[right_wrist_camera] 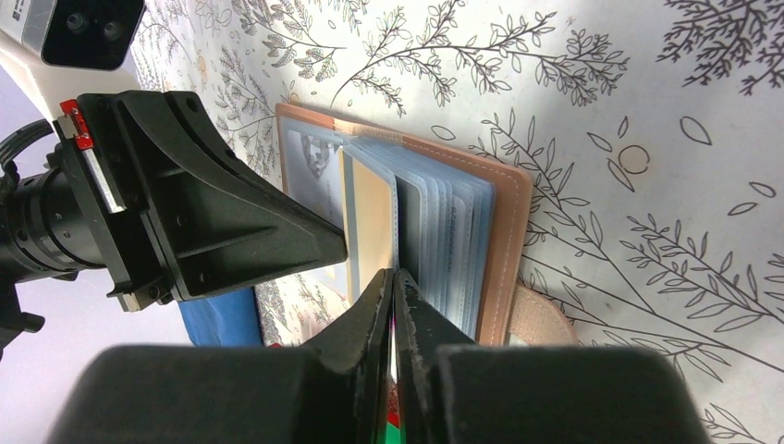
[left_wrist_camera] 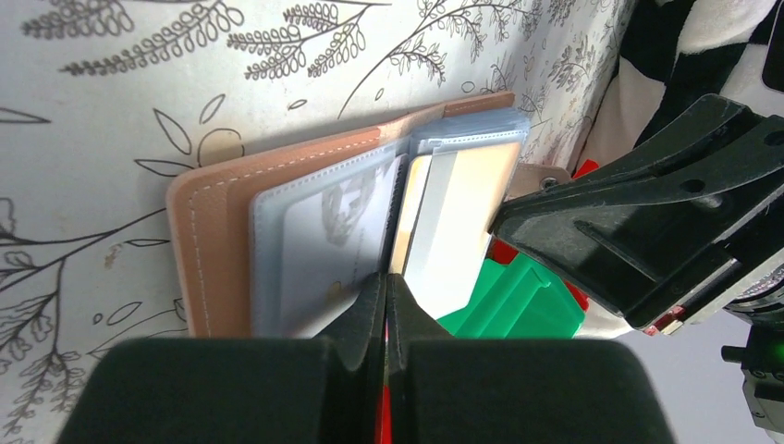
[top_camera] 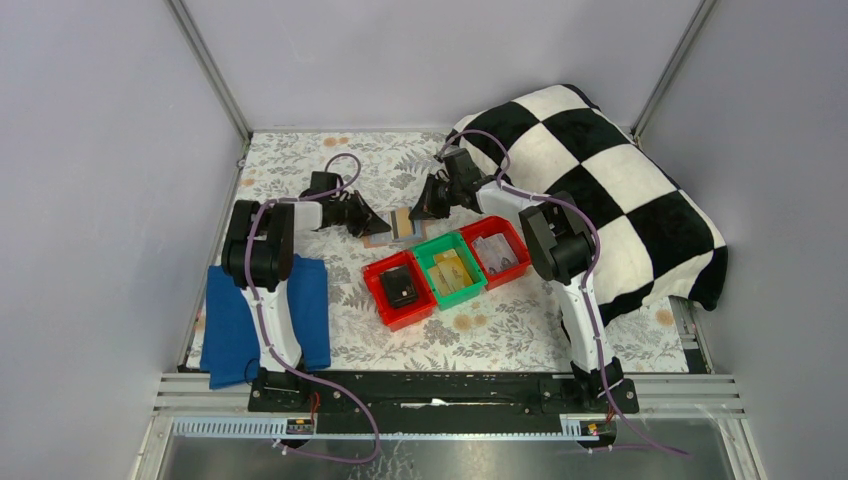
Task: Take the credit cards out of the card holder
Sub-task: Remove the credit card from the card holder.
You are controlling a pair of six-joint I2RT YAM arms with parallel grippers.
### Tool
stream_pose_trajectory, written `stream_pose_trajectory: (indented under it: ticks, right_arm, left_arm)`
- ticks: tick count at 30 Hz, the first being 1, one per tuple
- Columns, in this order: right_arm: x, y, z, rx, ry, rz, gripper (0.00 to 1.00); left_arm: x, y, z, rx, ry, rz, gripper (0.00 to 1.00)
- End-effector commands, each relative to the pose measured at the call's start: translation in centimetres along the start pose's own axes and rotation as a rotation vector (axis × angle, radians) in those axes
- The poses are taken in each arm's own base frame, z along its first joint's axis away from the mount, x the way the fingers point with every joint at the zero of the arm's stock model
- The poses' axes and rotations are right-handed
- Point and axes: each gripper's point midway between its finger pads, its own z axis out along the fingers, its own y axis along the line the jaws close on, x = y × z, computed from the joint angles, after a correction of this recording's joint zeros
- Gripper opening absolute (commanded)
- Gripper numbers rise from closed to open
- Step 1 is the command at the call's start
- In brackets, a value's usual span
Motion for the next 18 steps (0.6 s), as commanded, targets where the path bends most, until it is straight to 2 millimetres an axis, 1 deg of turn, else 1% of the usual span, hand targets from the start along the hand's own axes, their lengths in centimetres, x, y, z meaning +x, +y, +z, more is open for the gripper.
stream_pose_trajectory:
  ticks: [1,6,10,14,18]
  right_arm:
    - [0.9,0.9,-0.3,0.015,0.025,-0.032,0.12]
    - [-0.6,3.1,-1.8,-0.01,-0.021,-0.065,0.2]
    - [-1.1,3.9,-2.3,-0.024,-0.04,-0.073,0.21]
    - [-1.5,4.1,-2.8,-0.021,-0.081,-0.075,0.21]
    - [-1.7,5.3,-3.6,-0.081,-0.148,-0.085,0.21]
  left_arm:
    - [-1.2,-0.4,-1.4,-0.013,-0.065,0.04,0.0]
    - [-1.4,-0.1,-1.8,-0.033,-0.074,0.04,0.0]
    - [-1.5,-0.2,-2.0,-0.029,-0.078,0.044,0.0]
    - [-1.5,-0.5,-2.1,-0.022,-0.075,0.053,0.0]
    - [-1.4,-0.5,-2.0,-0.021,-0.07,0.053,0.0]
